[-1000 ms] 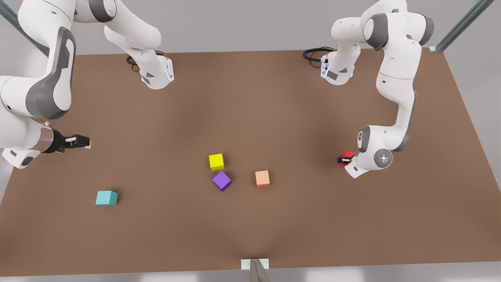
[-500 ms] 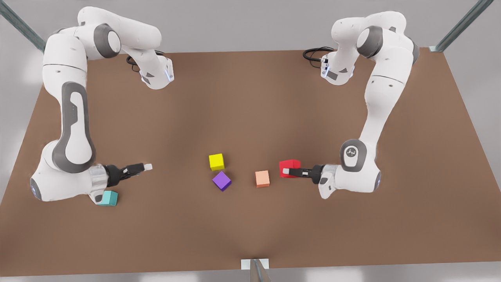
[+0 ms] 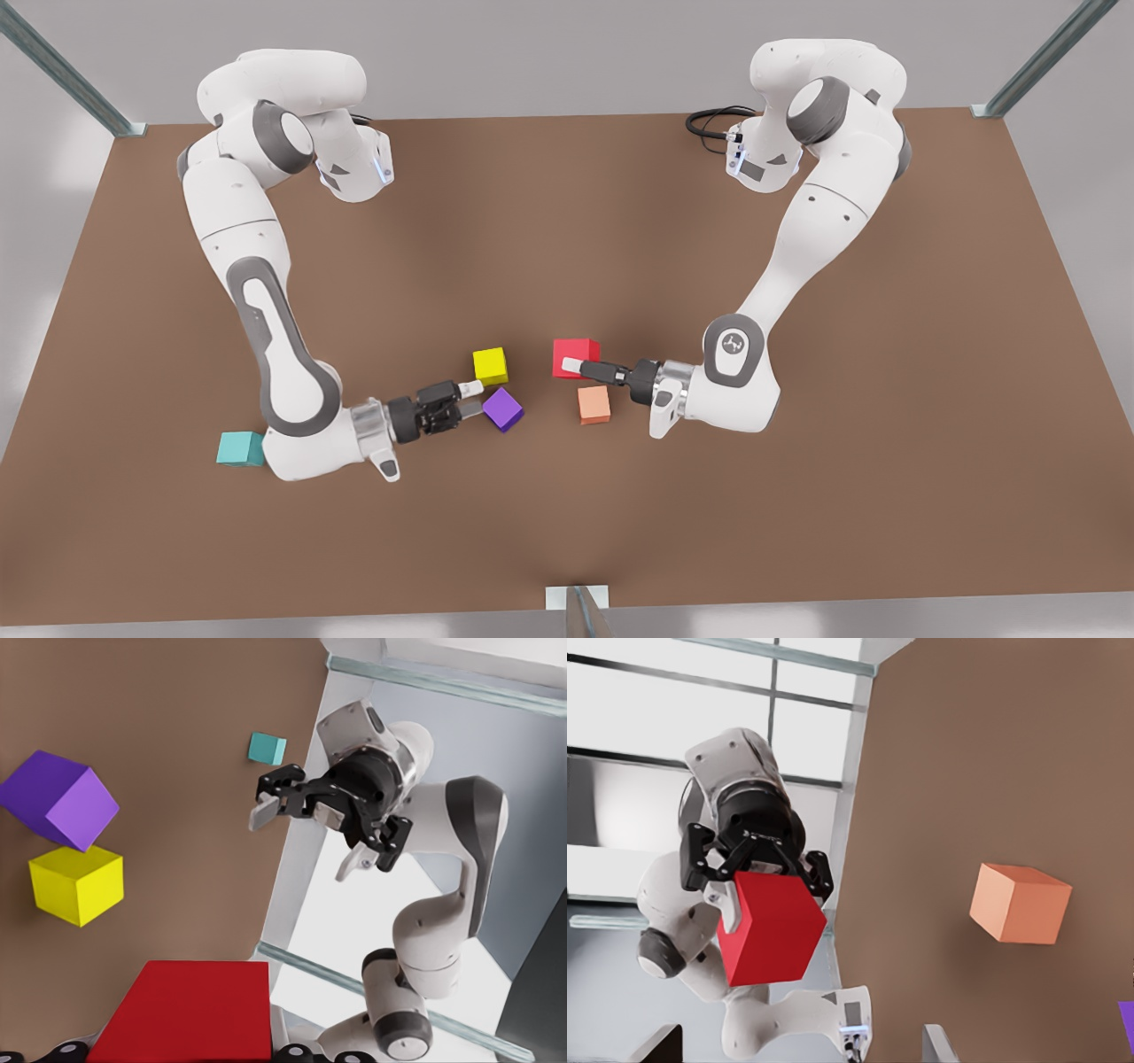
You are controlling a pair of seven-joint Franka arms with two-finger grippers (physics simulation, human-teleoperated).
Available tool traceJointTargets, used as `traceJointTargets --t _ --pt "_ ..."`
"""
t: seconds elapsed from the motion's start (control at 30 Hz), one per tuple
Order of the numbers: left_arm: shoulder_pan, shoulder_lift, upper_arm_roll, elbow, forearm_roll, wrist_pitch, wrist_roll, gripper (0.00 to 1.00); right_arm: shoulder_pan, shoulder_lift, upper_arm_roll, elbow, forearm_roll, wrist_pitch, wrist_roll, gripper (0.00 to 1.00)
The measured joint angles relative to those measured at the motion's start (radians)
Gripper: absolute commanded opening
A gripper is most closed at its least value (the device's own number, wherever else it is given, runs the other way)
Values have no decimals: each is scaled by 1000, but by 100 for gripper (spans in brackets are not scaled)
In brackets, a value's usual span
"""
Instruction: Pick up red wooden cube and pass to hand red wooden cube and place in blue wooden cube
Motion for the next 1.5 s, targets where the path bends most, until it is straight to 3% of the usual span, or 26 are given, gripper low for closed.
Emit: traceJointTargets --t 0.63,1.5 --pt "-9 38 -10 25 -5 38 33 66 40 -68 59 -259 276 164 -876 100" --pt "-6 42 -12 26 -4 63 49 66 114 -47 84 -270 429 241 -1272 100"
